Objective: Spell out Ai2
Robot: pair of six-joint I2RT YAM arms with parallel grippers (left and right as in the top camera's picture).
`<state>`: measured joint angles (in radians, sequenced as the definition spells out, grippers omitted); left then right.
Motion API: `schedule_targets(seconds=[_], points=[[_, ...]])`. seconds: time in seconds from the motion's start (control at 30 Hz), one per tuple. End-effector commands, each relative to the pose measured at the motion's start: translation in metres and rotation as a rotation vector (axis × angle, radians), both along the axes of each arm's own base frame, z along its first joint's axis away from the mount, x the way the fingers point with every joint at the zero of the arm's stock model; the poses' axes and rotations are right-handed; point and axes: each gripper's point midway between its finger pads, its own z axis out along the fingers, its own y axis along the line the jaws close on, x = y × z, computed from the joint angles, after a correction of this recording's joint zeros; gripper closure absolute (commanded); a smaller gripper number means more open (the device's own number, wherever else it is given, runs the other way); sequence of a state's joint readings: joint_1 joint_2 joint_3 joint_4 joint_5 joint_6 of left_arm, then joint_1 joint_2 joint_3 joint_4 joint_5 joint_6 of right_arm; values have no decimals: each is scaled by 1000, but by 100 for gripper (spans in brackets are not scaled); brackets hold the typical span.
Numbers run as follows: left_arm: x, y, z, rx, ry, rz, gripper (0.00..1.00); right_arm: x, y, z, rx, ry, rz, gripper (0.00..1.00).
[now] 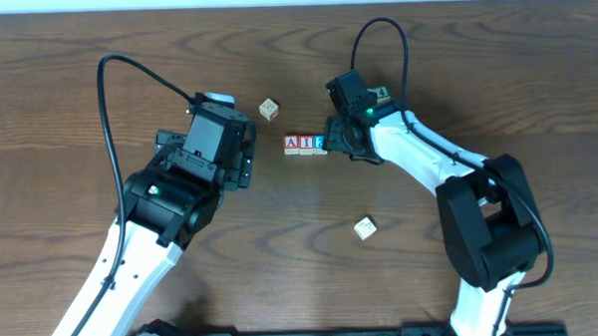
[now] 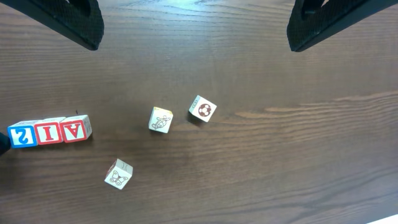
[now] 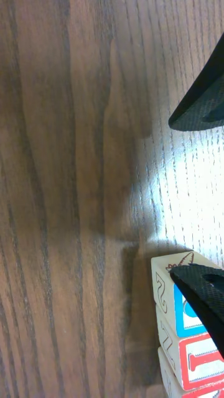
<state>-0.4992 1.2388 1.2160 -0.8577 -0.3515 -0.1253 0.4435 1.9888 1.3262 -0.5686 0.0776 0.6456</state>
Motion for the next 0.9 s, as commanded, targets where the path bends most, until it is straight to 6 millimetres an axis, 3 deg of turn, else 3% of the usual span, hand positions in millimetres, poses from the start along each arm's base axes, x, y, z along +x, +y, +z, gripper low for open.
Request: schedule_targets(seconds=[0.0,0.33,0.5,0.57,0.7,0.87], points=[[0,5,0,26,-3,5,5,-4,3,-6,-5,11,8,32],[0,5,0,26,-3,5,5,-2,0,-6,-6,10,2,28],[0,5,0,26,-3,5,5,9,-28,3,-68,-25,-36,27],[0,5,0,26,-3,5,5,13,-44,19,-92,-53,-47,20],[0,5,0,26,-3,5,5,22,-71,73,-80,-159,-71,1],[0,5,0,26,-3,5,4,11,-97,134,-58,-352,-66,1]])
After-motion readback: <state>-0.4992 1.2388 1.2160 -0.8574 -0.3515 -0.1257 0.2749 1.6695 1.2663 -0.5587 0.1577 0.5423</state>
